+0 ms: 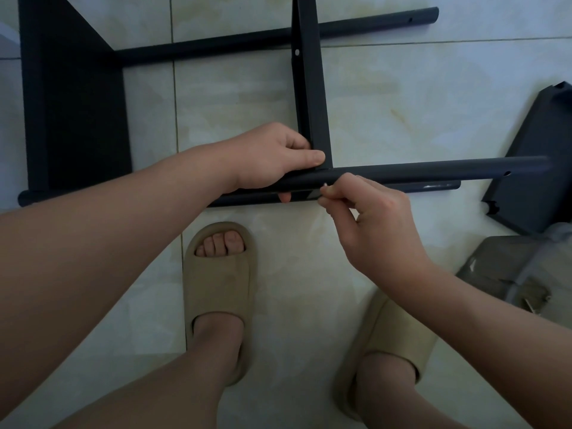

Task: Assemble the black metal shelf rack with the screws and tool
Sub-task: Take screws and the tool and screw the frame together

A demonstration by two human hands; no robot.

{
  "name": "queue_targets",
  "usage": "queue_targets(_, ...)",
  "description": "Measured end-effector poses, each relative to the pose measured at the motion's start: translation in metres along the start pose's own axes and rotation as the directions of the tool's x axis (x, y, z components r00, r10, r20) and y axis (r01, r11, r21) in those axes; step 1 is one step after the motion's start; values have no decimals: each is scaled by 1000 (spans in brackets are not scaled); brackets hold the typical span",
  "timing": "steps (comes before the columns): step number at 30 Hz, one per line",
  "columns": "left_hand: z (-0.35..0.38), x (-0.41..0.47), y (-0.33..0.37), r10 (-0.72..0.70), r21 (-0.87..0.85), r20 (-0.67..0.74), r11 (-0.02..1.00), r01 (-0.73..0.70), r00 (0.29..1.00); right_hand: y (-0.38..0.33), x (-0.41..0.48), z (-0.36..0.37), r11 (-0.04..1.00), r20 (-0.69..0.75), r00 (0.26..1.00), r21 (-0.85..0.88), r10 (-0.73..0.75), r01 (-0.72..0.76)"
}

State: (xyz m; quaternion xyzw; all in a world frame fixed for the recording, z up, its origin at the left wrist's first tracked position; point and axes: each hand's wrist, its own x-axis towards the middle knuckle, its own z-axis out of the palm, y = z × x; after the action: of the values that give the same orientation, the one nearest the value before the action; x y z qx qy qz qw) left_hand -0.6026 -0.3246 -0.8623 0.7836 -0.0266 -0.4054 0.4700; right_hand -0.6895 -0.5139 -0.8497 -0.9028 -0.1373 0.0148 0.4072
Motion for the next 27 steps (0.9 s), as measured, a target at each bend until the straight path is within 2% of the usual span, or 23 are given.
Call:
queue_targets(2,0,0,0,1,-4,-3,1000,-1,1000,1,-1,2,1000,-13,1000,7,13,-13)
queue_targets(4,0,0,1,-2,1,-9,1000,2,1000,1,-3,3,989,-7,993,91,119,-118)
queue_targets(6,0,0,2,-8,9,-13,1000,8,1000,-1,-2,4,903,53,944,277,327,-328)
queue_targets(8,0,0,2,-9,7,-14,1000,9,1000,-3,-1,4,784,106,883,419,457,-457)
queue_targets(11,1,0,2,-14,7,-13,1000,14,1000,-6,5,4,644,151,840,576,522,-504)
queue_targets(14,1,0,3,-15,4,-18,1000,15,1000,-9,9,2,600,178,811,589,557,-542)
queue_targets(17,1,0,3,-21,12,-19,1000,21,1000,-10,15,-4,697,183,798,402,574,-593)
queue_targets(19,0,-2,4,-24,14,-18,1000,24,1000,-9,20,-10,810,172,828,176,534,-560)
queue_targets(21,0,-3,5,-21,5,-16,1000,22,1000,-8,26,-16,880,154,866,-106,475,-463)
queue_targets(23,0,-3,7,-13,-10,-20,1000,13,1000,-7,33,-22,869,142,899,-357,414,-343)
queue_targets(27,3,-6,13,-11,-29,-67,1000,9,998,-6,47,-31,827,183,908,-509,377,-241)
